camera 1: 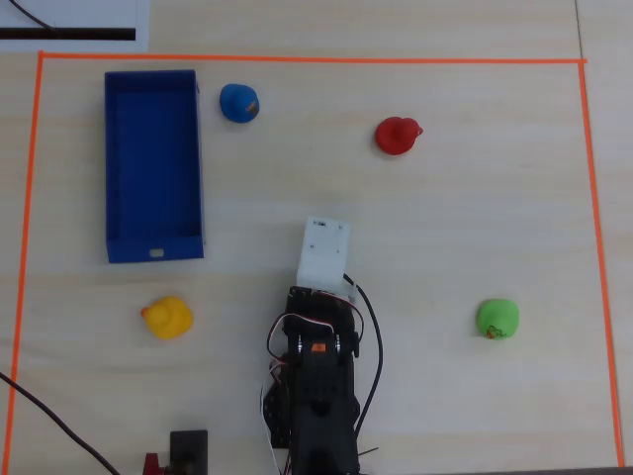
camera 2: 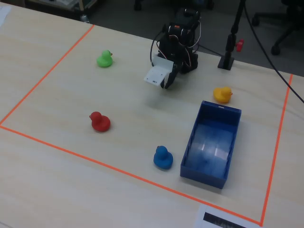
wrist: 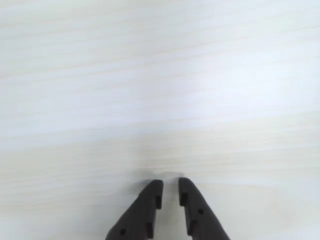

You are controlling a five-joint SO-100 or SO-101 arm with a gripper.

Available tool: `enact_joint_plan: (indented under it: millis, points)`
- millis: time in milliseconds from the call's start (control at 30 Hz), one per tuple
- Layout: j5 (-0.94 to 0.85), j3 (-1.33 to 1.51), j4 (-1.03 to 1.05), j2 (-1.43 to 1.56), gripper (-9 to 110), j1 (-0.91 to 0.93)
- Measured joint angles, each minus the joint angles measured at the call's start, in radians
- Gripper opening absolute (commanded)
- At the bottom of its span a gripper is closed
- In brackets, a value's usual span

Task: Grasp yellow duck and put it into box.

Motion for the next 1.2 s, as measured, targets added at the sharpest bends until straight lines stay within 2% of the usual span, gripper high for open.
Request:
enact_joint_plan:
  millis: [933,1200]
  points:
    - [0.0,0.0,0.0,0.0,0,0.0]
    - [0.0,0.0,0.0,0.0,0,-0.084]
